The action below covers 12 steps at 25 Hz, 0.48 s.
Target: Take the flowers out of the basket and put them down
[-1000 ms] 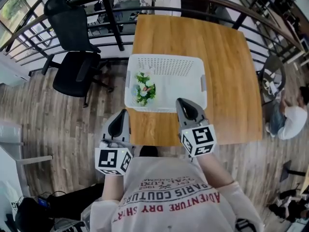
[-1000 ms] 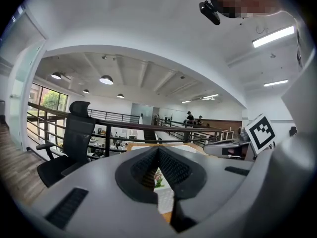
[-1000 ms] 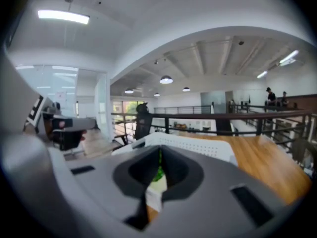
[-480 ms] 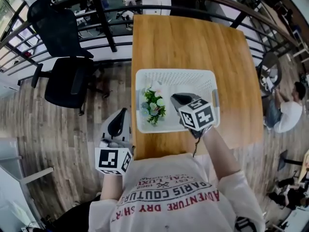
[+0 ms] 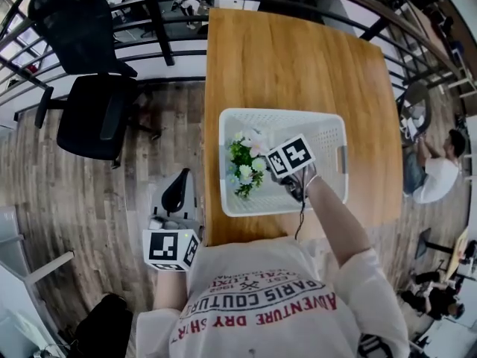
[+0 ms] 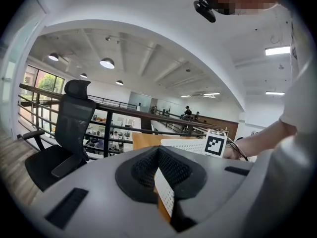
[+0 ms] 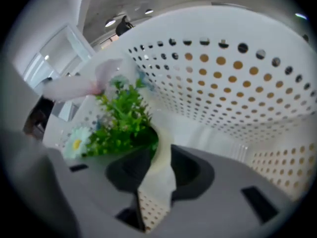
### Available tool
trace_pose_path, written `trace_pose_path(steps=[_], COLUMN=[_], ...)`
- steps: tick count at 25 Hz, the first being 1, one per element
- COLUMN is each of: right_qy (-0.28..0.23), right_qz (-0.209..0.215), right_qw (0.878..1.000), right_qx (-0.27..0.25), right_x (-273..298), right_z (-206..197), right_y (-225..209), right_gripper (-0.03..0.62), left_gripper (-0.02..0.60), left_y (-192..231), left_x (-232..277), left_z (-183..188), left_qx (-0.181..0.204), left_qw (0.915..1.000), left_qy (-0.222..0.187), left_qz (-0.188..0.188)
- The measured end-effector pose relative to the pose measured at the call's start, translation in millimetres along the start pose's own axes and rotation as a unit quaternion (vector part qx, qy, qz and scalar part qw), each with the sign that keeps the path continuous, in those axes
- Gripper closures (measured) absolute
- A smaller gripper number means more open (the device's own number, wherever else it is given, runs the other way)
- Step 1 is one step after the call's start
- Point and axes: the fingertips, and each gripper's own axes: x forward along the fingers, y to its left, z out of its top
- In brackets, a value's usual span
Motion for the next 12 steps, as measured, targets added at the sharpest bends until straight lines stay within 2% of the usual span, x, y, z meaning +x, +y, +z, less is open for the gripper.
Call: trace_pose_path(steps=[4, 12], right_qy=[0.020, 0.012], right_qz=[0.003, 0.030], right_qw=[1.000, 0.996], right_qx=[0.010, 0.082], right_x=[15, 31], right_z=[-3, -3], right_y=[0, 0], right_gripper=[0.459, 0.487], left_gripper=[0.556, 0.556], left_y=[5, 7], left_x=[3, 8], left_z=[-8, -17], left_qx=[-0.011, -0.013], left_qw=[0.9999, 0.9997], left_qy=[0.010, 0.019], left_qz=[0.003, 0.003])
